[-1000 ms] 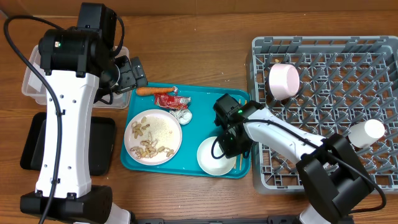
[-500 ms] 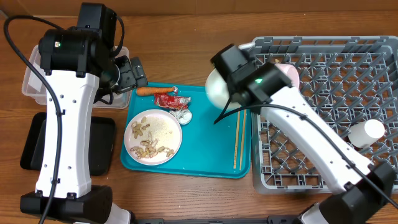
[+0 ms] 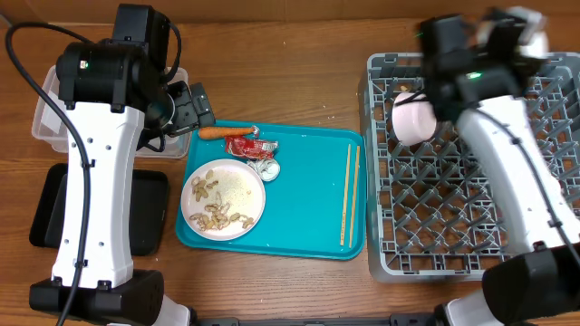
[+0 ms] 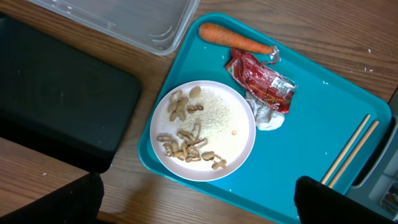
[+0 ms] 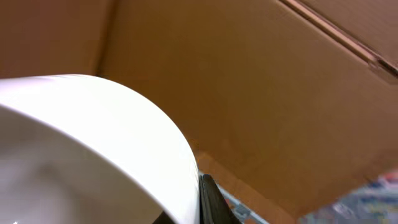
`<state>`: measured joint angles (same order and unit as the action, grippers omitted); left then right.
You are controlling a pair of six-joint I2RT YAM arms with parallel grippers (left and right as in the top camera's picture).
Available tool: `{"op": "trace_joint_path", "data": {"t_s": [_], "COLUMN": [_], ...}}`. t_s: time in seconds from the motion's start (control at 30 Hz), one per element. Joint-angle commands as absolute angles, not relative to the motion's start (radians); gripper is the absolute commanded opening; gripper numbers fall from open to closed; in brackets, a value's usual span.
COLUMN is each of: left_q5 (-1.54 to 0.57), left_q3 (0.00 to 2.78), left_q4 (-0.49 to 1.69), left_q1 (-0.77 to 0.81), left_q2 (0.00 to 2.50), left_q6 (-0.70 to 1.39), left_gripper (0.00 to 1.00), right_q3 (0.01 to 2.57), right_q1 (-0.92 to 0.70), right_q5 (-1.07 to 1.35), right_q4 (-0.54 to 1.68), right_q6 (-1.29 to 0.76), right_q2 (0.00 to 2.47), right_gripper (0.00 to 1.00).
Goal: Sort waste into correct bins and load items into the dishwasher
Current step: 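Lift the white bowl into the rack's back row and release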
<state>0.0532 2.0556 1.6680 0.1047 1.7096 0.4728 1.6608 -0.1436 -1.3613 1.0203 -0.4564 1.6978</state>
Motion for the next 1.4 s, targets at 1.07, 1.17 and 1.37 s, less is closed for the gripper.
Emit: {"op": "trace_joint_path", "data": {"t_s": [1.07, 1.17, 1.37], "left_q5": [0.055, 0.055, 0.055], "left_q3": [2.063, 2.064, 2.064], "left_q4": [1.666, 1.665, 1.666], "left_q1": [0.103, 0.103, 0.103], "left_q2": [1.713, 1.713, 1.713], "left_q6": [0.487, 0.487, 0.487], "left_gripper": [1.00, 1.00, 1.00], "right_q3": [1.615, 1.573, 1.502], "right_q1": [-0.030, -0.044, -0.104], "right_q5": [-1.237, -1.232, -1.239], "right_q4": [0.819, 0.815, 0.791], "right_q6": [-0.104, -0.107, -0.108], "right_q2": [2.056, 2.056, 2.056], "right_gripper": [0.04, 0.04, 0.04]}}
